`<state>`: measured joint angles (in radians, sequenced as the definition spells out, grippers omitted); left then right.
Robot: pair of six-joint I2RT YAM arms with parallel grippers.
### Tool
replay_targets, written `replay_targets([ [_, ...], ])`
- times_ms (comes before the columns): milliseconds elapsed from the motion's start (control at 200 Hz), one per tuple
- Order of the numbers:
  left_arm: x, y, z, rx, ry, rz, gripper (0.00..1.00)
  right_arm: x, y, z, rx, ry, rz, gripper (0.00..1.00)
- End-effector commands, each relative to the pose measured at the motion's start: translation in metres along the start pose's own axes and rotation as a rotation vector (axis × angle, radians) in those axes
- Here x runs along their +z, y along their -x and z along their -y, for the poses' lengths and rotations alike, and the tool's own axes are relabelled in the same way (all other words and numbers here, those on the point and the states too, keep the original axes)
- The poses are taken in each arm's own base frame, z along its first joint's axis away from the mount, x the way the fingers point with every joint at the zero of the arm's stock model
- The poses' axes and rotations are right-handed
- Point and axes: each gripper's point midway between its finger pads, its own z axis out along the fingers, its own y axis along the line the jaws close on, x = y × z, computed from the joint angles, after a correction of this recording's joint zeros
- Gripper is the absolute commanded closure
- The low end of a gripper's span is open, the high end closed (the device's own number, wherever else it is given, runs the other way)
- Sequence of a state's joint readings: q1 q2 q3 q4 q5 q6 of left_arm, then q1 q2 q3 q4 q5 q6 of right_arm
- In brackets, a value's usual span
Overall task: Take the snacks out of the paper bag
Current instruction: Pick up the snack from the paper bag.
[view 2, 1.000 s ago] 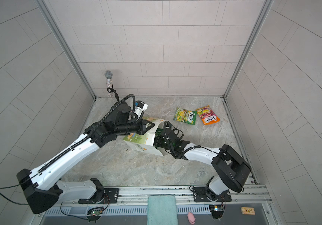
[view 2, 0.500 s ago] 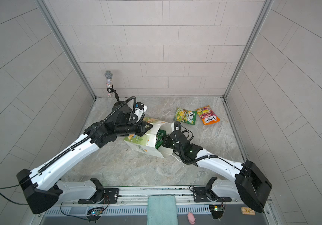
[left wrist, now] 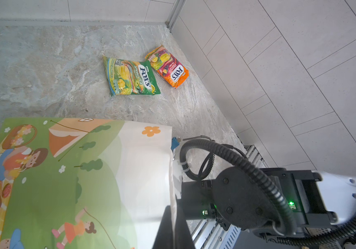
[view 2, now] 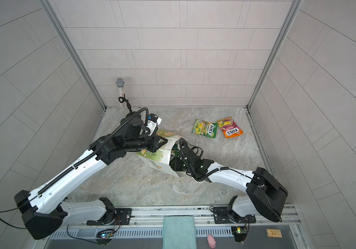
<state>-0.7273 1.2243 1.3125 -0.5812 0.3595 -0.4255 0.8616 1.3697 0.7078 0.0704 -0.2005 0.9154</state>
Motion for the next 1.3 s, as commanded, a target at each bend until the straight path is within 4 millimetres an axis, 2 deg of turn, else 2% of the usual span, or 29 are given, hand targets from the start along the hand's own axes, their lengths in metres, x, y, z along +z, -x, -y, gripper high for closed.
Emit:
replay_targets([
  [0, -0.012, 0.006, 0.009, 0.020, -0.022, 0.029, 1.00, 0.003, -0.008, -0.019, -0.051, 0.055, -0.030, 0.57],
  [80, -0.011, 0.005, 0.011, 0.014, -0.035, 0.022, 1.00, 0.008, -0.016, -0.025, -0.077, 0.062, -0.058, 0.52],
  [280, -0.010, 0.002, 0.012, 0.007, -0.044, 0.012, 1.00, 0.024, -0.033, -0.038, -0.106, 0.075, -0.101, 0.48],
  [370, -0.011, 0.000, 0.011, 0.007, -0.041, 0.012, 1.00, 0.026, -0.038, -0.048, -0.123, 0.095, -0.100, 0.46],
  [470, -0.011, -0.002, 0.010, 0.005, -0.041, 0.003, 1.00, 0.021, -0.034, -0.042, -0.119, 0.049, -0.059, 0.44],
  [675, -0.012, -0.006, 0.010, 0.005, -0.042, -0.007, 1.00, -0.008, -0.017, 0.010, -0.006, -0.132, 0.124, 0.43],
  [785, -0.012, -0.006, 0.009, 0.002, -0.042, -0.006, 1.00, -0.020, -0.008, 0.024, 0.031, -0.186, 0.196, 0.43],
  [921, -0.010, -0.006, 0.009, -0.009, -0.041, 0.001, 1.00, -0.018, 0.003, 0.018, 0.069, -0.162, 0.252, 0.45],
  [1001, -0.009, -0.004, 0.008, -0.018, -0.041, 0.012, 1.00, -0.013, 0.002, 0.017, 0.077, -0.153, 0.248, 0.46],
  [1191, -0.006, 0.001, 0.004, -0.038, -0.020, 0.037, 1.00, -0.001, 0.007, -0.001, 0.091, -0.116, 0.227, 0.50],
  [1296, -0.006, 0.005, 0.002, -0.049, -0.008, 0.056, 1.00, 0.005, 0.008, -0.003, 0.105, -0.117, 0.225, 0.51],
])
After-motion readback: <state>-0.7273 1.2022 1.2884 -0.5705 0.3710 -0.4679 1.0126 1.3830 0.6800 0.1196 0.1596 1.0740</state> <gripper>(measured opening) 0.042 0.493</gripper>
